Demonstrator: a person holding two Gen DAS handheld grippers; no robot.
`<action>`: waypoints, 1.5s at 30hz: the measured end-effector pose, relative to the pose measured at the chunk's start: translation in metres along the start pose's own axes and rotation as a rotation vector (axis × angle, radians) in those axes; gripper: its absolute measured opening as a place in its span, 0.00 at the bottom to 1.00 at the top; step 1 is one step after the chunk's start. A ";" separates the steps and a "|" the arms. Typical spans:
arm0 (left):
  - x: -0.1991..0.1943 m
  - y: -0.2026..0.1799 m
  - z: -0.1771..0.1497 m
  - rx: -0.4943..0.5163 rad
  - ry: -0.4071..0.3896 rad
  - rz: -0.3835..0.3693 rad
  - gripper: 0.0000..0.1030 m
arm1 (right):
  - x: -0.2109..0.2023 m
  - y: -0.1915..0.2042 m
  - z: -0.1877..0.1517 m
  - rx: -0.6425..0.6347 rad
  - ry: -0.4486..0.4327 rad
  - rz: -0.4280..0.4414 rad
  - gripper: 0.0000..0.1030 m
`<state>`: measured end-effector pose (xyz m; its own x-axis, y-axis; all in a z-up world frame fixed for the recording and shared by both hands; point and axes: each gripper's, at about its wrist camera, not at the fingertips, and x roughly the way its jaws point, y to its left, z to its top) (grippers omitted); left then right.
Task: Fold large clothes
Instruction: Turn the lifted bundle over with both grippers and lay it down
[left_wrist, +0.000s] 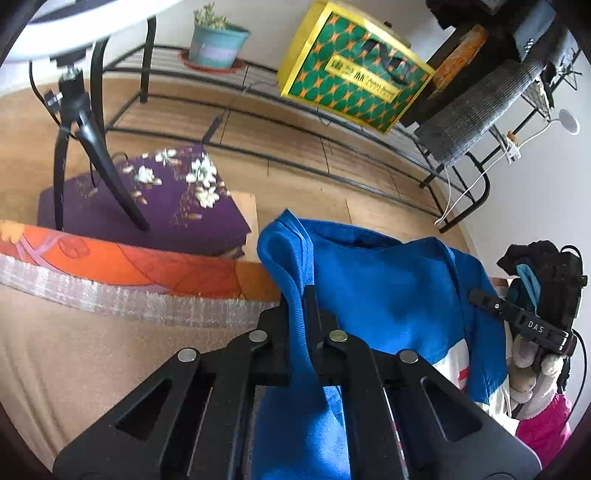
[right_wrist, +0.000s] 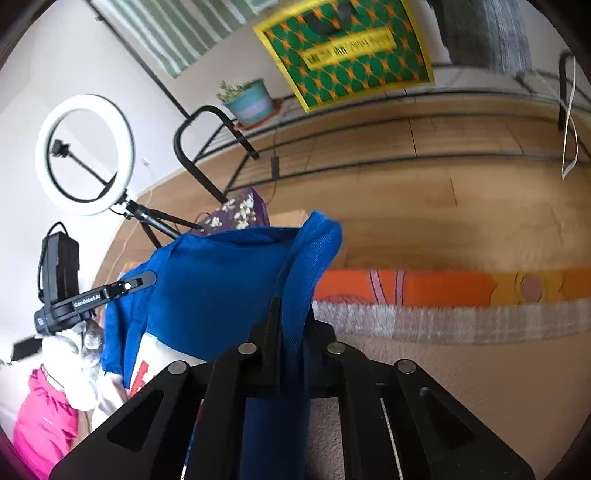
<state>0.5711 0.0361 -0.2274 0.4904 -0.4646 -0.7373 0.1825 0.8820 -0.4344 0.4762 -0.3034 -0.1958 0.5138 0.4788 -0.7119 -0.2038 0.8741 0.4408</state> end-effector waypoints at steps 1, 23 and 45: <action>-0.003 -0.001 0.000 0.000 -0.013 -0.001 0.00 | -0.004 0.003 0.001 -0.012 -0.015 -0.005 0.04; -0.201 -0.079 -0.062 0.120 -0.243 -0.174 0.00 | -0.169 0.109 -0.035 -0.177 -0.236 0.059 0.02; -0.287 -0.077 -0.281 0.204 -0.084 -0.066 0.00 | -0.252 0.150 -0.255 -0.184 -0.038 0.037 0.02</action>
<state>0.1769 0.0798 -0.1280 0.5393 -0.5213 -0.6613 0.3808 0.8514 -0.3606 0.1042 -0.2724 -0.0897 0.5334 0.5104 -0.6746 -0.3703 0.8579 0.3563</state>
